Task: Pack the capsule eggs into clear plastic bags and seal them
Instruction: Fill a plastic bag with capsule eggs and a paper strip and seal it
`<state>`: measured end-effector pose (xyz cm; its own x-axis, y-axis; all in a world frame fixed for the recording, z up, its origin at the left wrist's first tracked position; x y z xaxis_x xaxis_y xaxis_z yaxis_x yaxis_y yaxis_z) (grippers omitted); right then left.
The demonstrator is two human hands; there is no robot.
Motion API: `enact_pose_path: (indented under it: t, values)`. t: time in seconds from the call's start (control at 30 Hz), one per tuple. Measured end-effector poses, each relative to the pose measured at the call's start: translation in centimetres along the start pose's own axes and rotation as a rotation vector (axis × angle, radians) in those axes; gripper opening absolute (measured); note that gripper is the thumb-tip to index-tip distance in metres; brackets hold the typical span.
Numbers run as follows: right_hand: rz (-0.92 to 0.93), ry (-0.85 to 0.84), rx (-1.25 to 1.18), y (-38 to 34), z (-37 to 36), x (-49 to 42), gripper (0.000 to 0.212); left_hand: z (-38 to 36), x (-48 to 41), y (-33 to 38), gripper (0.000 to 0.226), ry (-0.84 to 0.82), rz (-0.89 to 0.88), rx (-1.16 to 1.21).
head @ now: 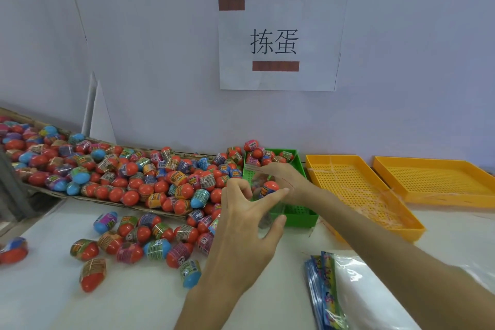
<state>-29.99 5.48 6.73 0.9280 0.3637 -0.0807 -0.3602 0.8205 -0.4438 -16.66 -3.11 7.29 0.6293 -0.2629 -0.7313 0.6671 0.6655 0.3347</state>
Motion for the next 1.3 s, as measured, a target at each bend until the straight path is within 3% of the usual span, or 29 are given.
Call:
enact_pose_path:
  t: [0.13,0.2,0.27,0.37,0.57,0.93,1.07,1.2,1.3]
  values:
    - [-0.176,0.292,-0.642,1.9,6.4,3.4,0.036,0.2,0.0,0.2,0.045,0.021,-0.02,0.0]
    - [-0.1,0.386,-0.8,1.2,9.1,6.1,0.037,0.0,0.0,0.2,0.045,0.012,-0.029,-0.001]
    - [0.034,0.376,-0.776,-1.4,10.0,8.3,0.039,-0.2,0.1,0.3,0.045,-0.004,-0.03,-0.011]
    - [0.076,0.391,-0.606,-4.1,8.6,9.7,0.041,-0.3,0.1,0.4,0.044,-0.012,-0.032,-0.023]
    - [0.049,0.482,-0.47,-3.8,5.9,10.0,0.04,-0.4,0.1,0.1,0.007,-0.013,-0.02,-0.008]
    - [0.004,0.491,-0.52,-2.6,5.8,10.2,0.014,0.4,0.1,-0.3,0.014,0.055,-0.02,0.004]
    - [-0.037,0.31,-0.534,-2.2,4.3,9.2,0.009,0.2,0.2,0.0,0.015,0.049,-0.042,-0.011]
    - [-0.107,0.24,-0.538,-1.4,3.6,8.7,0.017,0.2,0.2,0.1,0.024,0.059,-0.031,-0.008]
    - [-0.187,0.069,-0.724,-0.8,2.3,8.4,0.018,0.3,0.1,0.2,0.025,0.071,-0.018,-0.016]
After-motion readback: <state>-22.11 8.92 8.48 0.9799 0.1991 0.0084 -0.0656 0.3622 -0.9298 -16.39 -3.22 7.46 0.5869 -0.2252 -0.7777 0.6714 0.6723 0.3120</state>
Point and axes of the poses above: each hand's wrist, its own x-axis away from the middle knuckle, its own z-axis out of the back of the hand, y = z × x, the point moved 8 cm from there along -x, towards the middle knuckle, and after that the axes turned 13 degrees about -z, right-handed, at the moved point
